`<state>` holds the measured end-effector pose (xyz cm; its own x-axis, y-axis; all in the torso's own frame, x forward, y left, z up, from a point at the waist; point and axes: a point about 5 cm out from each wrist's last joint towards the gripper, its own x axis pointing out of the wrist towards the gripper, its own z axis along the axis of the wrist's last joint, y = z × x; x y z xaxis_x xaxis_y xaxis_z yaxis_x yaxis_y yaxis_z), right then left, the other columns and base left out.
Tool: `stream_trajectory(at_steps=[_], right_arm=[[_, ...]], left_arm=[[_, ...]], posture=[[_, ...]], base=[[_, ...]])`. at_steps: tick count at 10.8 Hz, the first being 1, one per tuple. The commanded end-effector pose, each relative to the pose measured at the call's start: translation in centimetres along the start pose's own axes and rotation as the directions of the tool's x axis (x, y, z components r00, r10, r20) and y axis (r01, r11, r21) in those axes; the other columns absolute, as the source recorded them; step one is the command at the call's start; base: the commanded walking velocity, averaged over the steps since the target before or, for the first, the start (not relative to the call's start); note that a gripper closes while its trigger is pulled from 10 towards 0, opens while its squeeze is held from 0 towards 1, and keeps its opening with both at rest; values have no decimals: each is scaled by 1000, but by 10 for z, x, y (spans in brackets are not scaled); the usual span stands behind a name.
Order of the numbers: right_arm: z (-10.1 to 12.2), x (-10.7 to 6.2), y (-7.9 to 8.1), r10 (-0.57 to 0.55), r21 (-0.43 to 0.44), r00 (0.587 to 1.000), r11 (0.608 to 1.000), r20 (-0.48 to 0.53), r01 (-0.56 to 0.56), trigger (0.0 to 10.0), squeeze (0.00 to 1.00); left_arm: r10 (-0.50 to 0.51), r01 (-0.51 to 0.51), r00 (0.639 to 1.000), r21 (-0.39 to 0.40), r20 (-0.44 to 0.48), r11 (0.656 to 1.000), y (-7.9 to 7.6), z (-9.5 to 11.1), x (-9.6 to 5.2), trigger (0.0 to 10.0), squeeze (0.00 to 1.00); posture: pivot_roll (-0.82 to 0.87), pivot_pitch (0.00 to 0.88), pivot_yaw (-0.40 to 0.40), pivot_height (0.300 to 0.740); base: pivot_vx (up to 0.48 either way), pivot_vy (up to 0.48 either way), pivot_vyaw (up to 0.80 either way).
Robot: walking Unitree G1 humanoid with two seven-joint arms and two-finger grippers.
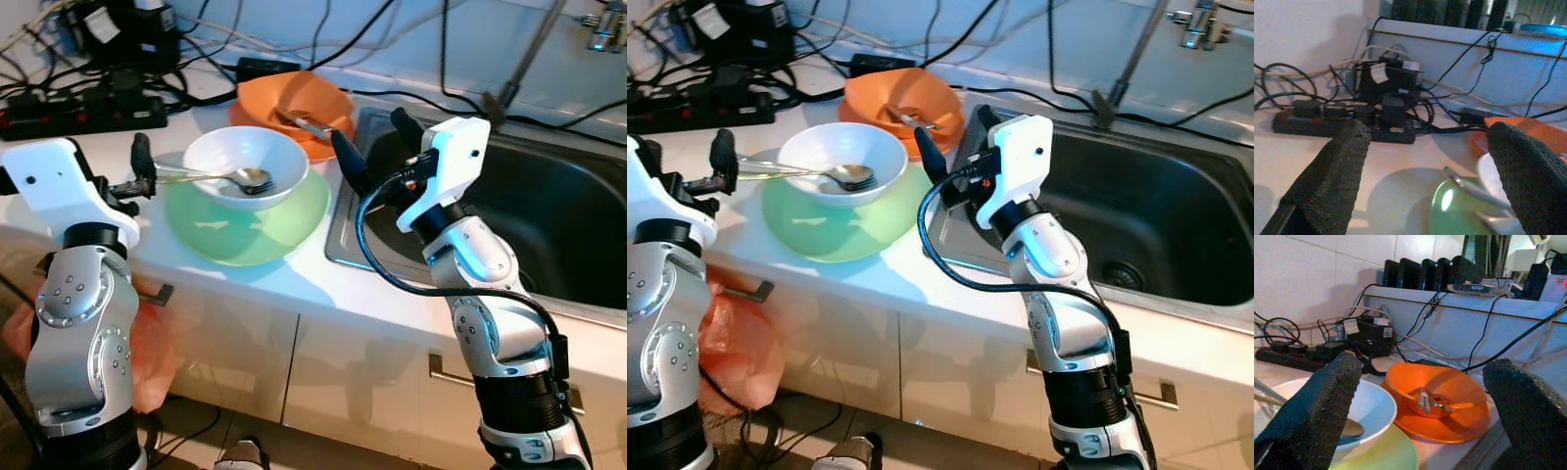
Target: Kitchen organization
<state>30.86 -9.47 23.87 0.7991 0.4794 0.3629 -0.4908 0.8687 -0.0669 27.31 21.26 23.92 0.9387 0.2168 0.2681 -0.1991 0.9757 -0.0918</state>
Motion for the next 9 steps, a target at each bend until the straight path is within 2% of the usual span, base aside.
stream_trajectory(at_steps=[1, 3, 4, 6, 9], right_arm=[[0, 0, -2, 1, 9, 1000, 1000, -10, -1, 10000, 0], [-1, 0, 1, 28, 10, 999, 1000, -19, -28, 10000, 0], [-2, 1, 8, 103, 29, 994, 994, -44, -102, 10000, 0], [-8, -6, 25, 288, 86, 952, 956, -103, -280, 10000, 0], [-12, -15, 28, 413, 84, 895, 911, -167, -404, 10000, 0]], left_arm=[[-31, 31, 999, -16, 17, 999, -5, 7, -1, 10000, 0], [-61, 61, 998, -43, -4, 997, -6, 4, -5, 10000, 0], [-73, 68, 996, -99, -47, 993, -6, -3, -10, 10000, 0], [-77, 57, 992, -186, -98, 981, -6, -11, -14, 10000, 0], [-65, 40, 991, -201, -120, 979, -3, -12, -18, 10000, 0]], posture=[[129, 76, -84, 740], [135, 76, -86, 740], [137, 76, -87, 740], [135, 77, -91, 740], [135, 77, -91, 740]], base=[[0, 0, 0], [0, 0, 0], [0, 0, 0], [0, 0, 0], [0, 0, 0]])
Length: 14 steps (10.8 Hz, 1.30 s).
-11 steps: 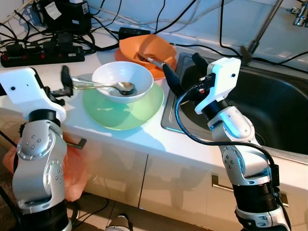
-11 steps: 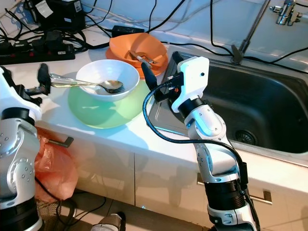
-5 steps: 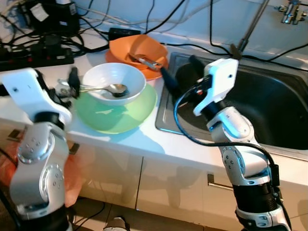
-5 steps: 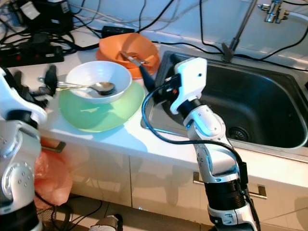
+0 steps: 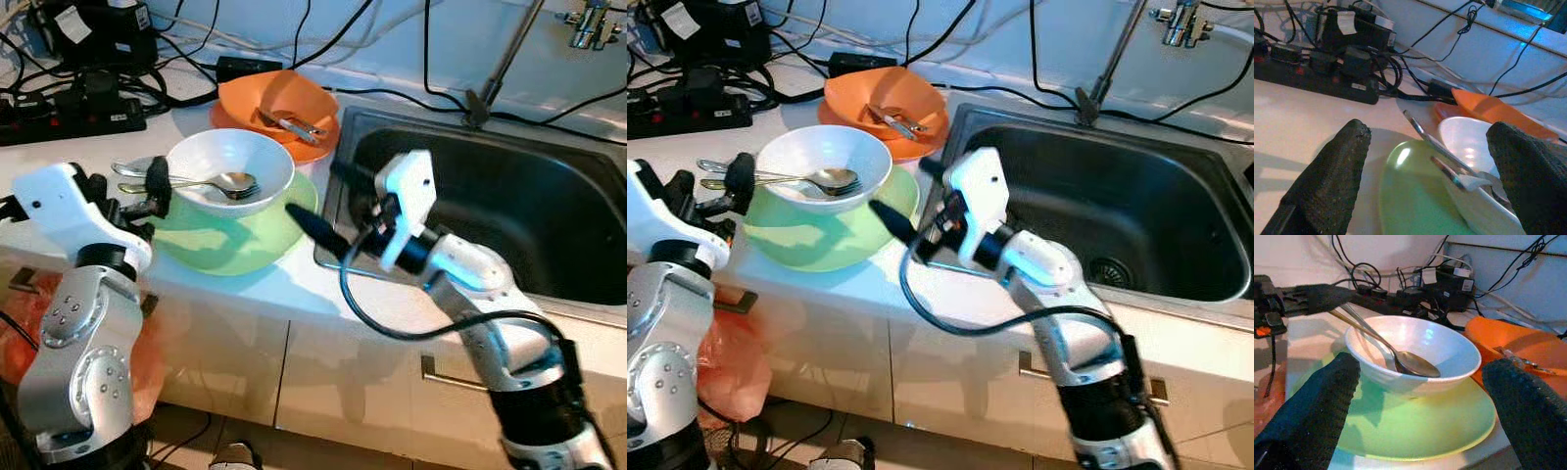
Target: Kitchen organization
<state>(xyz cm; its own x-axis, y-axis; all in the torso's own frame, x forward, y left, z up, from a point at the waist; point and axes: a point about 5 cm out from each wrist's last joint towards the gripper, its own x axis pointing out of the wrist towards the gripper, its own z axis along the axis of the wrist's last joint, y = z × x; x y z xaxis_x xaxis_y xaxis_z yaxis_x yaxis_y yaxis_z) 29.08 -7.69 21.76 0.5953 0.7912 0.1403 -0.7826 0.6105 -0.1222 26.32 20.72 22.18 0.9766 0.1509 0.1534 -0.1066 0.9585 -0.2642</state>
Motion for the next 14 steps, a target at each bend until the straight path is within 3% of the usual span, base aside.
stream_trajectory(at_steps=[1, 2, 3, 5, 6, 8, 9, 10, 11, 12, 14], right_arm=[[5, -1, 2, 22, -5, 1000, 1000, 10, -22, 10000, 0], [5, -1, 2, 23, -9, 1000, 1000, 10, -22, 10000, 0], [5, -1, 2, 28, -13, 1000, 1000, 8, -28, 10000, 0], [5, -2, 3, 40, -16, 999, 999, 2, -40, 10000, 0], [4, -2, 3, 39, -17, 999, 999, -2, -40, 10000, 0], [2, -3, 5, 43, -16, 999, 999, -8, -43, 10000, 0], [0, -2, 5, 39, -15, 999, 999, -11, -39, 10000, 0], [0, -3, 5, 38, -13, 999, 999, -13, -39, 10000, 0], [-1, -4, 6, 53, -9, 998, 999, -20, -53, 10000, 0], [-2, -6, 8, 81, -1, 996, 997, -31, -81, 10000, 0], [-6, -14, 14, 166, 20, 984, 986, -62, -166, 10000, 0]], left_arm=[[-13, 13, 1000, -21, -1, 1000, -4, 2, -2, 10000, 0], [-12, 11, 1000, -78, -15, 997, -5, 0, -1, 10000, 0], [-34, 19, 997, -198, -72, 980, -9, -8, 0, 10000, 0], [-56, 24, 992, -266, -113, 964, -13, -15, 0, 10000, 0], [-84, 51, 991, -288, -106, 956, -16, -14, -1, 0, 0], [-95, 57, 990, -316, -106, 947, -17, -13, -1, 0, 0], [-76, 45, 993, -317, -87, 947, -16, -9, 0, 1255, 0], [-63, 40, 996, -314, -62, 948, -14, -5, 1, 1176, 0], [-38, 19, 997, -294, -60, 956, -11, -4, 2, 3333, 0], [-39, 17, 997, -296, -66, 955, -11, -5, 3, 9882, 0], [-29, 8, 997, -301, -65, 954, -10, -6, 3, 0, 0]], posture=[[138, 80, -97, 740], [140, 79, -96, 740], [139, 78, -94, 740], [137, 77, -94, 740], [136, 76, -93, 740], [135, 77, -90, 740], [134, 76, -88, 740], [134, 74, -87, 740], [134, 71, -86, 740], [134, 68, -86, 740], [132, 64, -83, 740]], base=[[0, 0, 0], [0, 0, 0], [0, 0, 0], [0, 0, 0], [0, 0, 0], [0, 0, 0], [0, 0, 0], [0, 0, 0], [0, 0, 0], [0, 0, 0], [0, 0, 0]])
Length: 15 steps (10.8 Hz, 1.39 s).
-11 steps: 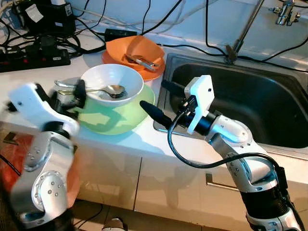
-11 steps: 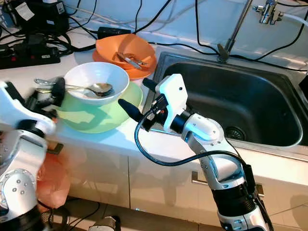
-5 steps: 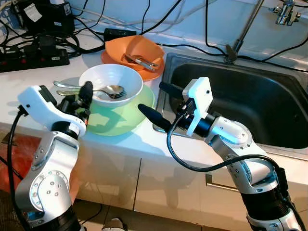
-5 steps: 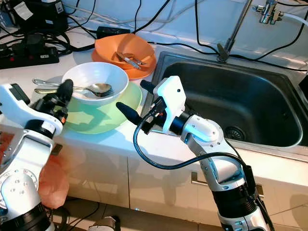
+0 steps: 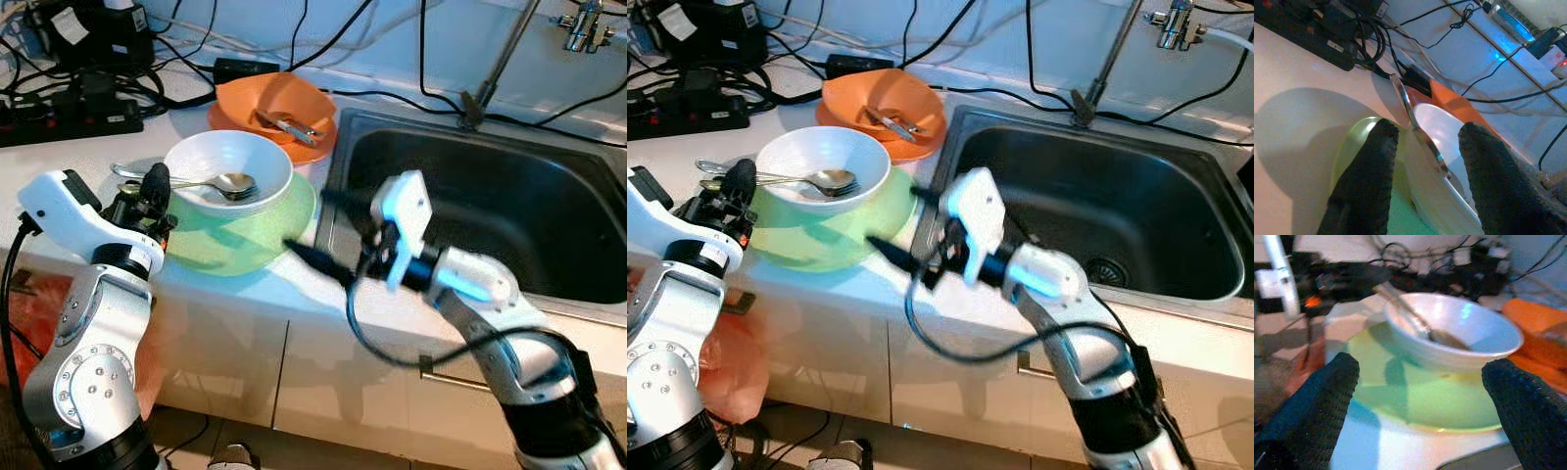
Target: Kitchen organization
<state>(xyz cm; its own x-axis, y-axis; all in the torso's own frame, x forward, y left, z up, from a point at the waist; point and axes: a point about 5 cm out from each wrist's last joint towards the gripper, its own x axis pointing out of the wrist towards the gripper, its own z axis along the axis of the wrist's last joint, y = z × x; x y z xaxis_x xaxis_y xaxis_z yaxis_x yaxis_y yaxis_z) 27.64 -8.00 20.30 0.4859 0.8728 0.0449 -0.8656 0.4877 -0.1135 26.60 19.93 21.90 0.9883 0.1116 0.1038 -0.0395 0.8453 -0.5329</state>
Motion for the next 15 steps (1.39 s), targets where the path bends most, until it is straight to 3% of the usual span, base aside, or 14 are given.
stream_trajectory(at_steps=[1, 10, 11, 13, 15], right_arm=[[2, -3, 8, 63, -1, 998, 998, -2, -63, 10000, 0], [-3, -1, 12, 64, 5, 998, 998, -11, -63, 10000, 0], [-3, -1, 11, 58, 4, 998, 998, -11, -58, 10000, 0], [-3, 0, 7, 29, -9, 999, 1000, -16, -29, 10000, 0], [-3, -1, 0, -25, -27, 1000, 999, -15, 25, 10000, 0]], left_arm=[[-2, 2, 1000, -7, -3, 1000, -3, -2, 2, 0, 0], [-44, 44, 999, -38, -2, 998, -11, -1, 7, 0, 0], [-60, 60, 998, -43, -4, 997, -14, -1, 7, 0, 0], [-185, 179, 981, -107, -51, 978, -33, -7, 9, 0, 0], [-185, 182, 982, -86, -29, 980, -35, -1, 10, 0, 0]], posture=[[132, 64, -83, 740], [132, 58, -73, 740], [133, 55, -72, 740], [133, 53, -72, 740], [128, 52, -72, 740]], base=[[0, 0, 0], [0, 0, 0], [0, 0, 0], [0, 0, 0], [0, 0, 0]])
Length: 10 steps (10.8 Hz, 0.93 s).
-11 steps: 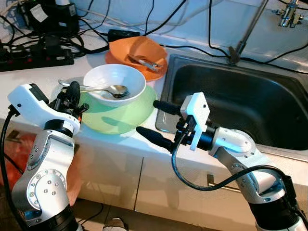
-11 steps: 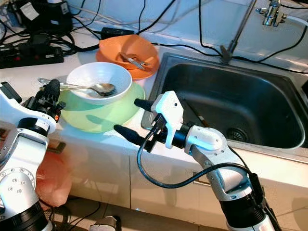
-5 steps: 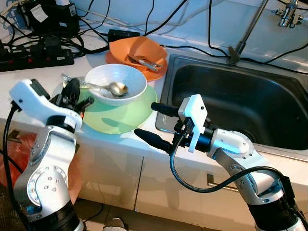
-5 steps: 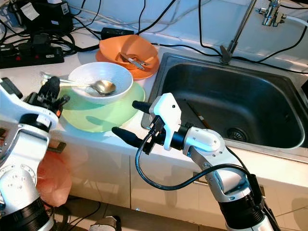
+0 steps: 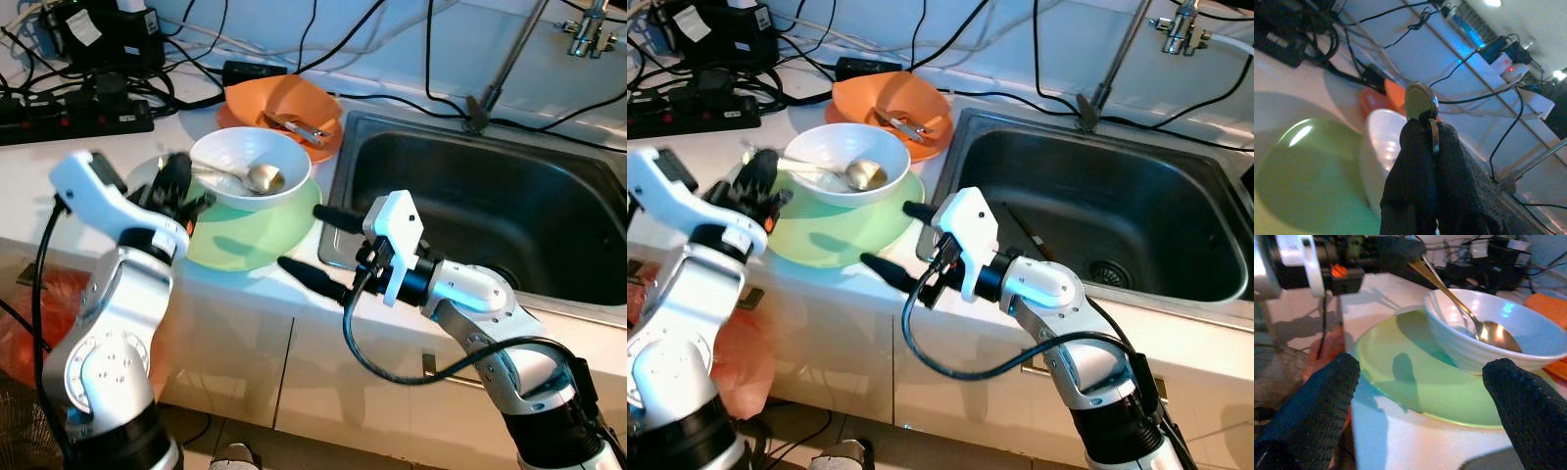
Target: Kitchen organization
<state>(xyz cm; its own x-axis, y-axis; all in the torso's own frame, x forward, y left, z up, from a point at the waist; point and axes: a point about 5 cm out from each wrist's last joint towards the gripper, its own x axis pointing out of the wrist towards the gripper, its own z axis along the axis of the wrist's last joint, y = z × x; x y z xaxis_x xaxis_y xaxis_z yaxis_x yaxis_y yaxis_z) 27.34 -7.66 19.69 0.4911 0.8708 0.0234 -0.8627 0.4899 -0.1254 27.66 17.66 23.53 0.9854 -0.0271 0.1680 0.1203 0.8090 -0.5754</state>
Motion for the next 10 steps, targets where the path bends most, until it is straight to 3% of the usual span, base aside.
stream_trajectory(at_steps=[1, 3, 5, 7, 9, 10], right_arm=[[3, -3, -9, -50, -16, 999, 999, 11, 50, 10000, 0], [4, -1, -13, -73, -19, 997, 997, 15, 73, 10000, 0], [3, -1, -15, -79, -23, 997, 997, 15, 79, 10000, 0], [2, 0, -17, -96, -23, 995, 995, 17, 96, 10000, 0], [2, 0, -20, -111, -35, 994, 993, 14, 112, 10000, 0], [3, 0, -23, -128, -36, 992, 991, 18, 128, 10000, 0]], left_arm=[[-33, 33, 999, -3, -11, 999, -4, 1, 3, 0, 0], [-7, 8, 1000, 16, -13, 1000, 7, 6, -1, 0, 0], [45, -45, 996, 6, 80, 999, 15, 19, -2, 0, 0], [-14, 13, 985, 10, 172, 1000, 6, 43, 8, 0, 0], [12, -15, 981, 10, 196, 1000, 13, 49, 11, 0, 0], [-16, 18, 981, -8, 194, 1000, 8, 49, 13, 0, 0]], posture=[[131, 52, -73, 740], [138, 57, -79, 740], [139, 58, -81, 740], [140, 55, -86, 740], [137, 52, -87, 740], [136, 52, -86, 740]], base=[[0, 0, 0], [0, 0, 0], [0, 0, 0], [0, 0, 0], [0, 0, 0], [0, 0, 0]])
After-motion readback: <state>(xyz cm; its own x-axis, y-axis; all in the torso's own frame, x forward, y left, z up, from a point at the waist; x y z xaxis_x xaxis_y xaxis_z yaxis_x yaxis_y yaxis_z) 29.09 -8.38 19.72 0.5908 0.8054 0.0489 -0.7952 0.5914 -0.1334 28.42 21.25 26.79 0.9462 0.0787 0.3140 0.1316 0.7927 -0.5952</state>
